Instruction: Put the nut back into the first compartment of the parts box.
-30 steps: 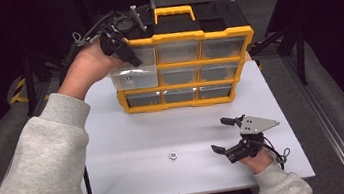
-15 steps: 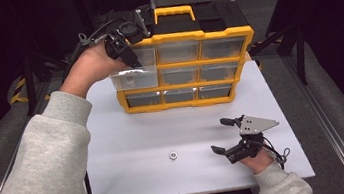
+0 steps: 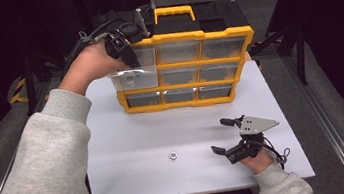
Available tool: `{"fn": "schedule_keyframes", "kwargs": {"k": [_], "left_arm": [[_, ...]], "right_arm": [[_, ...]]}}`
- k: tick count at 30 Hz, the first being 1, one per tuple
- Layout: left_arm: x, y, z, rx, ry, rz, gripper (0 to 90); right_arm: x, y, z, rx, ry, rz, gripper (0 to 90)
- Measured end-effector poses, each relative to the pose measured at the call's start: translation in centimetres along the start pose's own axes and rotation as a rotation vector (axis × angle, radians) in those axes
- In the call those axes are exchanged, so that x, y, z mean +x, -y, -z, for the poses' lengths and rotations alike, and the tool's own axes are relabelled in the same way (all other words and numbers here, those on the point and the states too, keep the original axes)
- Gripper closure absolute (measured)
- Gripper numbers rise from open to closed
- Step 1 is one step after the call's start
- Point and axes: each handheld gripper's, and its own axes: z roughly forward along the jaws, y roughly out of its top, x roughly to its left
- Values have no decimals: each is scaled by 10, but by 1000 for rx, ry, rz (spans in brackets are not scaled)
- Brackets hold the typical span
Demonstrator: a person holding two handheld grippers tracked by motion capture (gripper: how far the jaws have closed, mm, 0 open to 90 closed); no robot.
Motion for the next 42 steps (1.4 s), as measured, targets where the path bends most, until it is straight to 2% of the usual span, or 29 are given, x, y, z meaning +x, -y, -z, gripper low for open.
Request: {"fn": "schedule_keyframes", "kwargs": {"k": [2, 3, 6, 9, 10, 11, 13, 14, 15, 17, 20, 24, 27, 31, 33, 34, 36, 37, 38, 40, 42], "left_arm": [[0, 0, 1, -1, -11, 4, 629], [1, 1, 1, -8, -15, 15, 615], [0, 4, 5, -32, -22, 12, 587], [-6, 10, 15, -71, -72, 7, 556], [-7, 12, 19, -97, -67, 10, 502], [-7, 12, 19, -97, -67, 10, 474], [-10, 17, 30, -134, -91, 19, 427], [-11, 19, 35, -150, -109, 23, 351], [-15, 23, 42, -175, -136, 38, 351], [-20, 29, 51, -208, -147, 24, 316], [-37, 40, 64, -281, -164, 1, 283], [-62, 51, 68, -366, -125, -70, 228], [-82, 55, 63, -378, -143, -121, 164], [-106, 59, 43, -368, -140, -186, 126], [-112, 59, 29, -347, -112, -211, 121], [-112, 59, 29, -347, -112, -211, 117], [-114, 58, 15, -323, -89, -232, 106], [-116, 57, 0, -301, -69, -244, 101], [-116, 57, 0, -301, -69, -244, 97], [-119, 57, -12, -290, -78, -255, 91], [-125, 57, -25, -284, -62, -273, 90]], "right_arm": [[0, 0, 0, 0, 0, 0, 28], [0, 0, 0, 0, -2, 0, 28], [0, 0, 0, 0, -5, -2, 28], [0, 0, -1, 8, -4, -4, 29], [0, 1, -1, 7, -5, -2, 28], [0, 1, -1, 7, -5, -2, 28], [0, 1, -2, 10, -7, -4, 28], [0, 1, -2, 10, -7, -4, 28], [0, 1, -2, 10, -7, -4, 28], [0, 1, -2, 12, -7, -4, 28], [0, 1, -2, 11, -7, -6, 29], [0, 1, -2, 6, -5, -4, 29], [0, 1, -2, 6, -3, -6, 28], [0, 0, -1, 5, 0, -6, 28], [0, 0, -1, 2, 3, -8, 29], [0, 0, -1, 1, 4, -8, 28], [0, 0, -1, 1, 2, -10, 29], [0, 0, -1, 1, 2, -10, 28], [0, 0, -1, 1, 2, -10, 28], [0, 0, -1, -1, 1, -6, 28], [0, 0, -1, 1, 2, -6, 28]]}}
